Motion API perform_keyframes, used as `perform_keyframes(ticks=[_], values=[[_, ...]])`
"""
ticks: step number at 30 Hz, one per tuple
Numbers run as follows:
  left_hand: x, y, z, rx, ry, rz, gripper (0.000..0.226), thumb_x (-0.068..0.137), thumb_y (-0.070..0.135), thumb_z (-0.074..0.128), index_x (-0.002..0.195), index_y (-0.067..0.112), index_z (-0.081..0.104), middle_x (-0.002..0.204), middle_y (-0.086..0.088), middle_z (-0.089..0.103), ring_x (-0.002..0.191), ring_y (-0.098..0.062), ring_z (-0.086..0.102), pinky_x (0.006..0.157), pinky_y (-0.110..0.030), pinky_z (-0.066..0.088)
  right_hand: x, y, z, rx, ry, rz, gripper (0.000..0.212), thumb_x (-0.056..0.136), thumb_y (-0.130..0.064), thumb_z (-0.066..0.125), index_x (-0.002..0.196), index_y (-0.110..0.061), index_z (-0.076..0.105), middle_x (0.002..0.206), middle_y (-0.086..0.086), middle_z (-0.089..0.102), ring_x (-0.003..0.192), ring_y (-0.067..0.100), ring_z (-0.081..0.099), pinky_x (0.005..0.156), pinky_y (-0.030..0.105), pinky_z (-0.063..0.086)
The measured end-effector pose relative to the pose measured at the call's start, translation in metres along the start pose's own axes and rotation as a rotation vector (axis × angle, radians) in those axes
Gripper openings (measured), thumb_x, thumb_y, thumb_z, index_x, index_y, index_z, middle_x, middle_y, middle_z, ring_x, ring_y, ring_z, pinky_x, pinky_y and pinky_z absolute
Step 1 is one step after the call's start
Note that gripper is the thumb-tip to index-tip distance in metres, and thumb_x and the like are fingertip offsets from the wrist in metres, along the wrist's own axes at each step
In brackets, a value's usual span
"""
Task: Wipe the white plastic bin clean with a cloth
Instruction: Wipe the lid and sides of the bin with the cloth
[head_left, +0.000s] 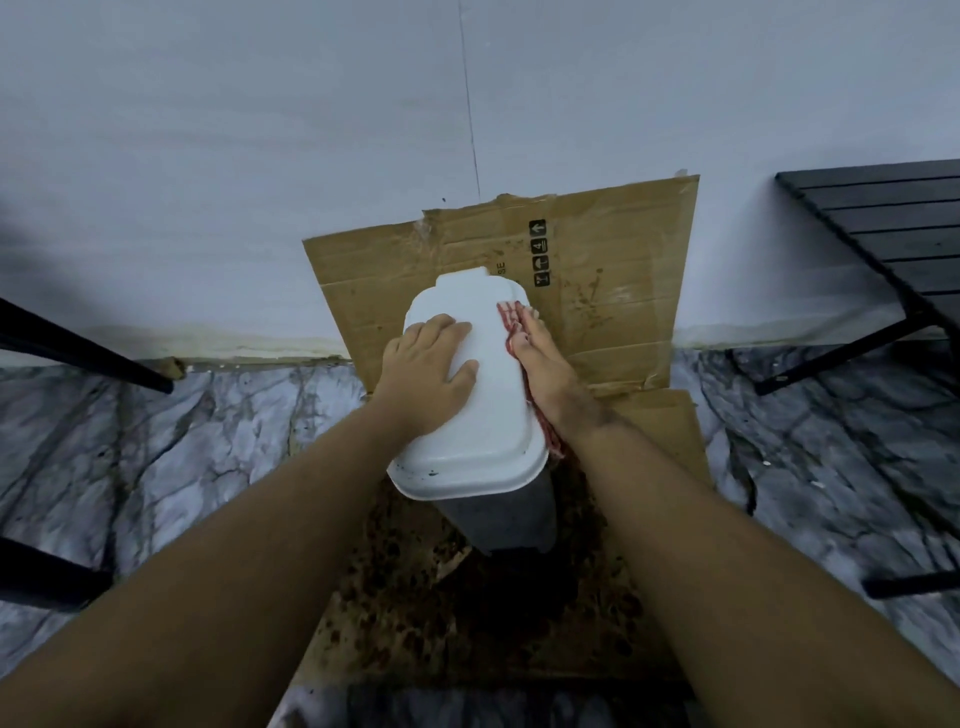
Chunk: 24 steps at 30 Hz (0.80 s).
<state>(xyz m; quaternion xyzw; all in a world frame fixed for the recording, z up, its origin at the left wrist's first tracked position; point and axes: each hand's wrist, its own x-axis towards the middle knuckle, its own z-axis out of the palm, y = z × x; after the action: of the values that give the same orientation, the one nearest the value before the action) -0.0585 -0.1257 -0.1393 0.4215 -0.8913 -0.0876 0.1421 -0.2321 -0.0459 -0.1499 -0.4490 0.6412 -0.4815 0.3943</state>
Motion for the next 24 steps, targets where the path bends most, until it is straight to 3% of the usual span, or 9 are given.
perform_keyframes(ticks=[3, 5, 9, 11, 13, 16, 20, 24], values=[[-0.007, -0.016, -0.004, -0.044, 0.015, -0.023, 0.075, 0.087, 0.061, 0.02, 0.15, 0.026, 0.041, 0.159, -0.001, 0.035, 0.145, -0.025, 0.03, 0.117, -0.049, 0.022, 0.003, -0.009, 0.016, -0.056, -0.007, -0.035, 0.061, 0.102, -0.053, 0.033, 0.157, -0.035, 0.017, 0.165, -0.015, 0.004, 0.15, 0.001, -0.002, 0.125, 0.037, -0.002], [-0.011, -0.028, -0.005, -0.063, 0.034, -0.022, 0.073, 0.089, 0.06, 0.022, 0.149, 0.024, 0.043, 0.158, -0.003, 0.038, 0.145, -0.026, 0.032, 0.117, -0.048, 0.023, -0.01, -0.008, 0.034, -0.183, 0.013, -0.105, 0.063, 0.101, -0.054, 0.026, 0.158, -0.029, 0.018, 0.166, -0.01, 0.009, 0.151, 0.003, 0.002, 0.125, 0.031, 0.001], [-0.017, -0.049, -0.004, -0.105, 0.075, -0.005, 0.071, 0.091, 0.057, 0.029, 0.146, 0.017, 0.048, 0.153, -0.007, 0.045, 0.14, -0.029, 0.039, 0.114, -0.042, 0.026, -0.067, 0.005, 0.07, -0.17, 0.117, -0.256, 0.051, 0.107, -0.032, 0.025, 0.155, -0.013, 0.026, 0.163, 0.002, 0.018, 0.15, 0.007, 0.011, 0.118, 0.012, 0.005], [-0.017, -0.053, -0.004, -0.118, 0.078, 0.003, 0.069, 0.091, 0.056, 0.03, 0.145, 0.017, 0.048, 0.151, -0.007, 0.045, 0.139, -0.029, 0.039, 0.113, -0.042, 0.027, -0.096, 0.011, 0.086, -0.277, 0.294, -0.36, 0.052, 0.109, -0.03, 0.027, 0.152, -0.001, 0.031, 0.16, 0.016, 0.025, 0.15, 0.022, 0.019, 0.123, 0.028, 0.016], [-0.017, -0.052, -0.005, -0.115, 0.079, 0.013, 0.068, 0.091, 0.056, 0.03, 0.144, 0.017, 0.049, 0.15, -0.006, 0.046, 0.138, -0.029, 0.04, 0.112, -0.042, 0.028, -0.111, 0.021, 0.103, -0.412, 0.449, -0.473, 0.045, 0.106, -0.011, 0.04, 0.145, 0.012, 0.035, 0.154, 0.029, 0.031, 0.148, 0.04, 0.024, 0.12, 0.05, 0.026], [-0.017, -0.05, -0.005, -0.116, 0.075, 0.008, 0.069, 0.091, 0.056, 0.03, 0.145, 0.018, 0.048, 0.152, -0.005, 0.045, 0.139, -0.028, 0.039, 0.111, -0.043, 0.028, -0.112, 0.039, 0.117, -0.503, 0.476, -0.555, 0.039, 0.097, 0.003, 0.057, 0.13, 0.021, 0.048, 0.144, 0.037, 0.039, 0.14, 0.053, 0.031, 0.113, 0.06, 0.032], [-0.016, -0.051, -0.005, -0.122, 0.062, 0.0, 0.07, 0.09, 0.058, 0.027, 0.146, 0.02, 0.046, 0.153, -0.004, 0.043, 0.141, -0.027, 0.037, 0.112, -0.044, 0.027, -0.108, 0.02, 0.101, -0.264, 0.398, -0.37, 0.058, 0.096, -0.021, 0.042, 0.152, -0.005, 0.033, 0.159, 0.014, 0.03, 0.149, 0.02, 0.023, 0.121, 0.042, 0.025], [-0.016, -0.053, -0.005, -0.126, 0.05, -0.008, 0.071, 0.09, 0.059, 0.025, 0.148, 0.022, 0.045, 0.155, -0.003, 0.041, 0.143, -0.026, 0.035, 0.114, -0.045, 0.025, -0.104, 0.016, 0.091, -0.185, 0.325, -0.451, 0.051, 0.102, -0.01, 0.039, 0.151, 0.001, 0.03, 0.162, 0.016, 0.022, 0.153, 0.019, 0.013, 0.124, 0.03, 0.015]])
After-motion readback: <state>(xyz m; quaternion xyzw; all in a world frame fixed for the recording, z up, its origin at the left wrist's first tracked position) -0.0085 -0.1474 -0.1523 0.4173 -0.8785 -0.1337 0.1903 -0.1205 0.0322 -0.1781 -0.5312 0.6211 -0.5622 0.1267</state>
